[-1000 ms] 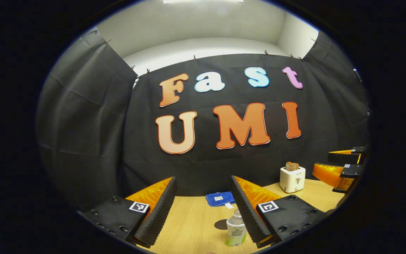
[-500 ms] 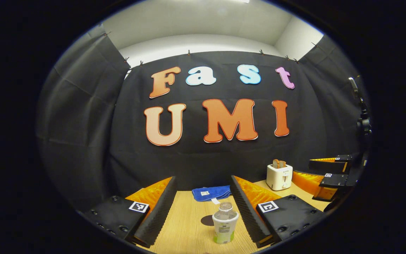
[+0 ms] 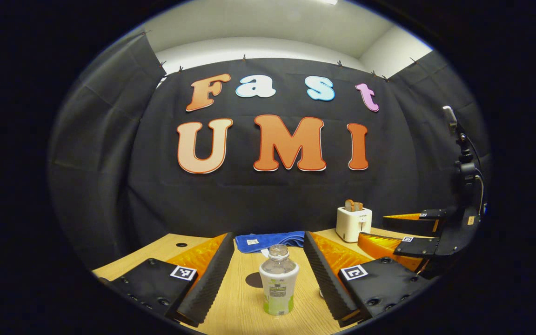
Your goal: Open the teacup lid with one hand, grasp the water bottle and pour water into the teacup with the other hand; after pouring, place the water bottle on the coaster and then close the teacup lid.
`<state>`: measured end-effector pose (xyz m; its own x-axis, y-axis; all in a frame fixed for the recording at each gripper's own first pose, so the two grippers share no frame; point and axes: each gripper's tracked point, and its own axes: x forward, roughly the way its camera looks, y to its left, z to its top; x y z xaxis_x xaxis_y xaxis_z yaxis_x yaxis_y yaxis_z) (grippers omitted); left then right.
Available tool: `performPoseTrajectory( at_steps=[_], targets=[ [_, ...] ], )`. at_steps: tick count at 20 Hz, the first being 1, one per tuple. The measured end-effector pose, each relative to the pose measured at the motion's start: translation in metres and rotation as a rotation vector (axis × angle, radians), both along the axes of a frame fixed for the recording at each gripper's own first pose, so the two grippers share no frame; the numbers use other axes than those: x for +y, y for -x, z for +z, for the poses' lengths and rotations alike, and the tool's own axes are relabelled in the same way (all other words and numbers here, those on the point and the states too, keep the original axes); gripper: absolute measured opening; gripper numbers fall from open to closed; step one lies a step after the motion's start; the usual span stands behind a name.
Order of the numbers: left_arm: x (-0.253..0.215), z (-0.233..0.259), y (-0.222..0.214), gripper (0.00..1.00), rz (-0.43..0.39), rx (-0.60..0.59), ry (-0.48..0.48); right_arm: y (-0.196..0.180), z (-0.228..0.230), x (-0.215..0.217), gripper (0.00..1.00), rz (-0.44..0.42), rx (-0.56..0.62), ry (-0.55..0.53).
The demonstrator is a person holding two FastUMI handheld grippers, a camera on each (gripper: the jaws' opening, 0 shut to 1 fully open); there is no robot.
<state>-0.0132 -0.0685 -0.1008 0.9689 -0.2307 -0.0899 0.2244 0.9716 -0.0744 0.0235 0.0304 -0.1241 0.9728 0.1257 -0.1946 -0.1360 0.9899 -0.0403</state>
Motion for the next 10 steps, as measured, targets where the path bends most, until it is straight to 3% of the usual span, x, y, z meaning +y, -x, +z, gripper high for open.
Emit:
performPoseTrajectory(
  at_steps=[5,10],
  targets=[
    [-0.007,-0.037,0.001,0.96,-0.024,0.034,-0.032,-0.003,-0.041,0.008,0.93,0.023,0.103,-0.023],
    [-0.015,-0.073,-0.003,0.96,-0.024,0.113,-0.021,-0.005,-0.072,0.009,0.82,0.035,0.171,0.019]
  ],
)
